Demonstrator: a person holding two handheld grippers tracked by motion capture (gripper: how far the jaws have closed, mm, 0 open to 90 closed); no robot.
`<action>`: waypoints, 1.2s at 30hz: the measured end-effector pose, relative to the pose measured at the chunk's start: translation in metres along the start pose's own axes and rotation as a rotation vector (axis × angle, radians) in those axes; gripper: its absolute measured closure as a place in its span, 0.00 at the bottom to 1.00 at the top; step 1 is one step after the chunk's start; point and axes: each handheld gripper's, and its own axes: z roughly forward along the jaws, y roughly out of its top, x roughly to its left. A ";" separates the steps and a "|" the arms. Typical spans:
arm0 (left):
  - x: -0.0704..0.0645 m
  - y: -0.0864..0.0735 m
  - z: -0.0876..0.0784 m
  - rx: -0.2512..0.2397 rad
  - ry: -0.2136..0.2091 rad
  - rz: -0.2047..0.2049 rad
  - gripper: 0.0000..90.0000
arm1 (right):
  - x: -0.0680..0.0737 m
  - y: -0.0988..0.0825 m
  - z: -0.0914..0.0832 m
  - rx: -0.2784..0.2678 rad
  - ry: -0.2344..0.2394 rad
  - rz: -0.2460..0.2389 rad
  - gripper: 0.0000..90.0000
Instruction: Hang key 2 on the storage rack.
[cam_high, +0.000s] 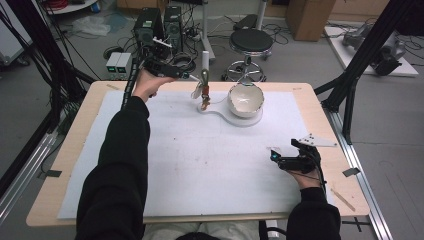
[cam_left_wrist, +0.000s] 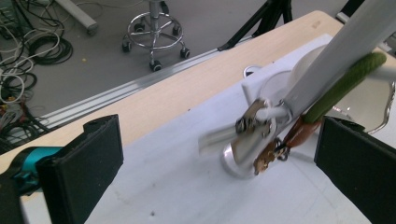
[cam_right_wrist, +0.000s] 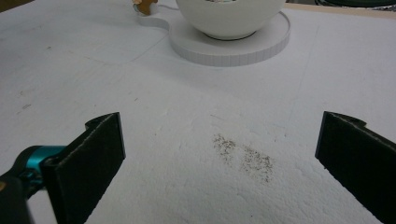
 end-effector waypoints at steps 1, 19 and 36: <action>0.002 -0.002 -0.003 -0.003 -0.006 0.004 0.02 | 0.000 0.000 0.000 0.001 0.001 0.001 0.01; 0.010 -0.036 -0.034 -0.013 -0.016 0.019 0.02 | 0.001 0.000 0.003 0.012 0.000 -0.006 0.01; 0.008 -0.069 -0.052 -0.004 -0.008 0.021 0.02 | 0.002 0.000 0.003 0.017 0.000 -0.005 0.01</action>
